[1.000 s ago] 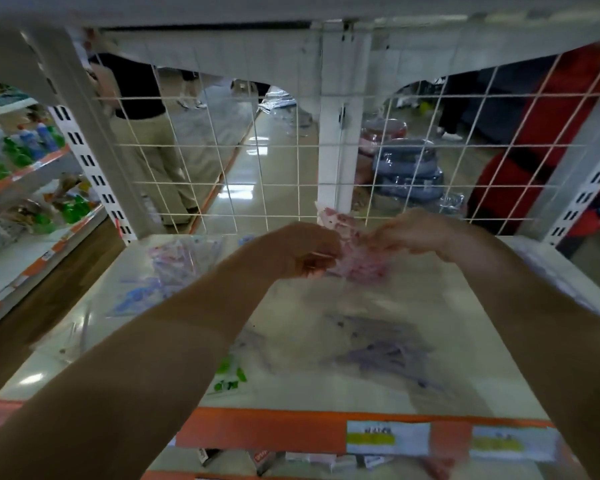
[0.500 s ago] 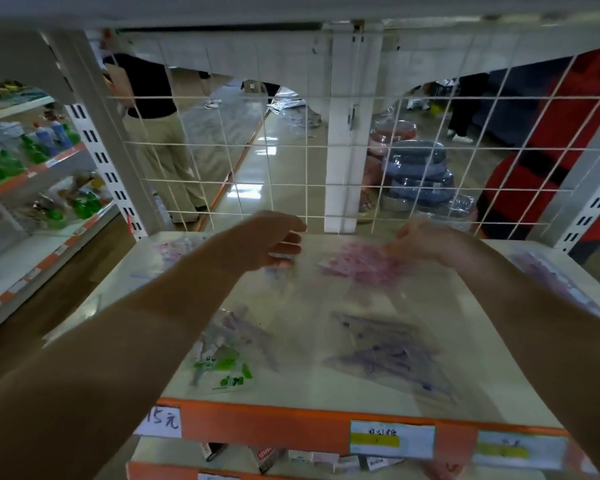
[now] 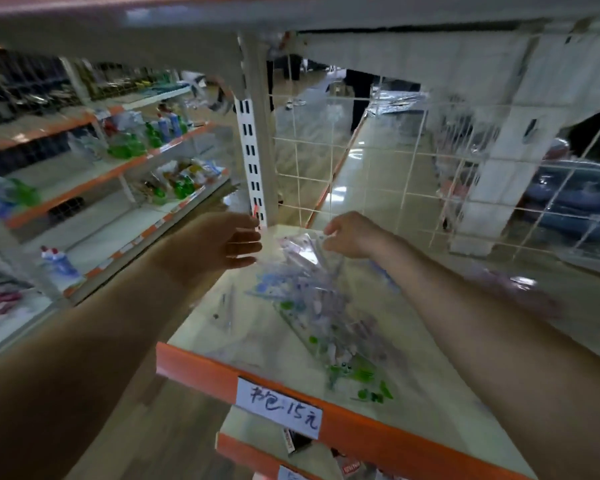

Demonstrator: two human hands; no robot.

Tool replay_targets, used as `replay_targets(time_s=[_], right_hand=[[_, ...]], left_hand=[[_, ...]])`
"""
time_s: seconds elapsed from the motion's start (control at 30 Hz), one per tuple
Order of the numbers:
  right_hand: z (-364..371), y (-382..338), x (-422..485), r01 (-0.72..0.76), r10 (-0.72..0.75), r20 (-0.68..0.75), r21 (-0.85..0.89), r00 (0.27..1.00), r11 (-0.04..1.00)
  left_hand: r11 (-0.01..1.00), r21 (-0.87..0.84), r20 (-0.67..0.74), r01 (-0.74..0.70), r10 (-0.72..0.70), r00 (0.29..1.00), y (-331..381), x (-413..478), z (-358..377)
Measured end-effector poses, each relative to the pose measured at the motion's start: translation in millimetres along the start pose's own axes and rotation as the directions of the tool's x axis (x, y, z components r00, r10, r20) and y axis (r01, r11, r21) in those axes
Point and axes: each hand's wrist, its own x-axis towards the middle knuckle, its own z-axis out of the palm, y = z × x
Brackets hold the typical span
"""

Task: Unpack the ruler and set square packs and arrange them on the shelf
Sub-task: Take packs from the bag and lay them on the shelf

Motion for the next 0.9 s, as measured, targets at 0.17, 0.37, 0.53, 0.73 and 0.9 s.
replay_targets(time_s=[0.17, 0.37, 0.53, 0.73, 0.9], right_hand=[[29, -18, 33, -0.075, 0.076, 0.014, -0.044, 0.997, 0.996], [46, -27, 47, -0.128, 0.127, -0.017, -0.107, 0.992, 0.986], [40, -25, 47, -0.192, 0.191, 0.026, 0.023, 0.981, 0.981], [32, -19, 42, -0.203, 0.202, 0.029, 0.235, 0.979, 0.951], [17, -10, 29, -0.155, 0.194, -0.06, 0.395, 0.979, 0.906]], left_hand=[[0.999, 0.019, -0.002, 0.026, -0.026, 1.0, -4, 10, -14], [0.998, 0.023, 0.028, 0.061, -0.061, 0.998, -5, 31, -21], [0.997, 0.018, 0.079, 0.081, -0.082, 0.994, -8, 44, -23], [0.995, 0.035, 0.118, 0.092, -0.095, 0.988, -9, 51, -20], [0.995, -0.006, 0.12, 0.102, -0.1, 0.988, -12, 50, -14]])
